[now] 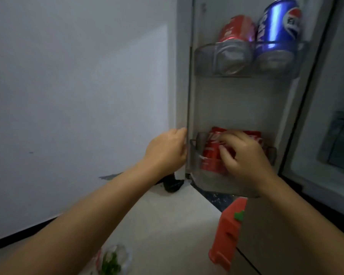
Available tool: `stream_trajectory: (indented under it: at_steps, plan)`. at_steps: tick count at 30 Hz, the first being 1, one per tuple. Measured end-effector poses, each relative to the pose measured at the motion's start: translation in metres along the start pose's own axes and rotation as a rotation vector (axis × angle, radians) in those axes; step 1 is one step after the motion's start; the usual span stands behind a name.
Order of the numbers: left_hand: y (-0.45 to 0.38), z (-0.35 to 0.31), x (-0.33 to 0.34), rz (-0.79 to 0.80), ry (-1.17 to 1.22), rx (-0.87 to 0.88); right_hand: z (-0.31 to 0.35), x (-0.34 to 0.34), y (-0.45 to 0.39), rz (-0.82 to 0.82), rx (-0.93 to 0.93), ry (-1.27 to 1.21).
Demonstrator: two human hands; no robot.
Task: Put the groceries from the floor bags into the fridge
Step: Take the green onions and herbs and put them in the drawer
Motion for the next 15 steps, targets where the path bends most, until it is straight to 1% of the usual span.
stream_trajectory:
  at_steps: [4,8,12,15]
  plan:
    - [0.019,0.089,0.002,0.116,-0.167,-0.103,0.055,0.04,-0.006,0.026,-0.096,-0.058]
    - [0.034,0.185,0.018,0.252,-0.252,-0.16,0.118,0.117,-0.016,0.11,-0.168,-0.048]
    - [0.048,0.271,0.037,0.344,-0.272,-0.187,0.165,0.206,-0.03,0.164,-0.095,-0.082]
    - [0.057,0.332,0.053,0.325,-0.242,-0.235,0.189,0.275,-0.03,0.259,0.019,-0.082]
Point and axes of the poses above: each hand's wrist, its own y-axis away from the middle knuckle, its own x-axis out of the palm, z = x × y, the point moved 5 cm from there along -y, towards the middle knuckle, and after that the axes turned 9 degrees about -z, right-handed, at the moved point
